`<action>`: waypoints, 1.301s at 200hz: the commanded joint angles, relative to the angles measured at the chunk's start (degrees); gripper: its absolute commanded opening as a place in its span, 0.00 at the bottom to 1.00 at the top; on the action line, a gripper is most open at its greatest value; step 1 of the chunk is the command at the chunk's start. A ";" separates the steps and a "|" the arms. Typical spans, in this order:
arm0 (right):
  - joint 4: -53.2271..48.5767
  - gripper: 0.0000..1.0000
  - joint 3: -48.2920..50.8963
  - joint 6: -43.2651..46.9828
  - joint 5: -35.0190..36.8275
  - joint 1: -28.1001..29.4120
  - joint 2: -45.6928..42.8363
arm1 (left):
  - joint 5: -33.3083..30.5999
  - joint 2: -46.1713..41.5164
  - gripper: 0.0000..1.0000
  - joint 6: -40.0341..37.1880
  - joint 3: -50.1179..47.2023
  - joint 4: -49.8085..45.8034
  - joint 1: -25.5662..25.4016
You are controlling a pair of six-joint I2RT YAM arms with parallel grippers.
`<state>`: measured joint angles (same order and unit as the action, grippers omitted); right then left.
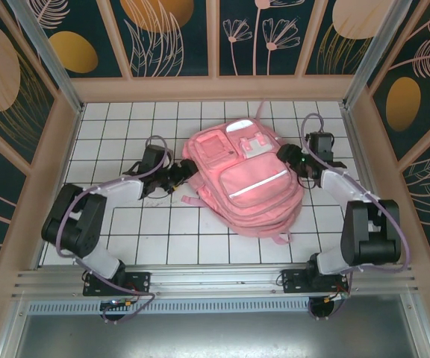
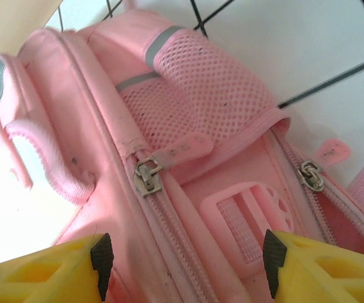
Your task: Pack the student bag
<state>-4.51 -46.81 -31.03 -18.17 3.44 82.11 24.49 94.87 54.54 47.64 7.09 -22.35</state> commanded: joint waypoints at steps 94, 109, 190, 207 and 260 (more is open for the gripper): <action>-6.69 0.64 9.53 -4.12 1.67 18.06 -19.75 | -11.02 7.71 0.86 -12.53 31.03 -18.13 5.33; -8.79 0.58 11.46 -2.30 2.37 17.85 -23.19 | -11.02 3.97 0.86 -15.04 28.74 -18.74 5.16; -8.59 0.46 17.71 -0.28 5.70 21.78 -26.42 | -14.25 -10.47 0.84 -21.83 19.53 -27.61 -13.31; -8.13 0.40 17.28 -1.35 1.65 22.22 -23.37 | -10.82 -16.11 0.84 -17.99 12.06 -24.74 -13.52; -1.02 0.29 16.02 -5.87 0.15 32.53 -14.83 | -13.31 -29.39 0.84 -18.46 4.75 -32.42 -13.51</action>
<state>-10.96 -28.38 -34.24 -16.43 32.16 63.37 12.75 69.97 36.10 52.82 -21.54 -35.99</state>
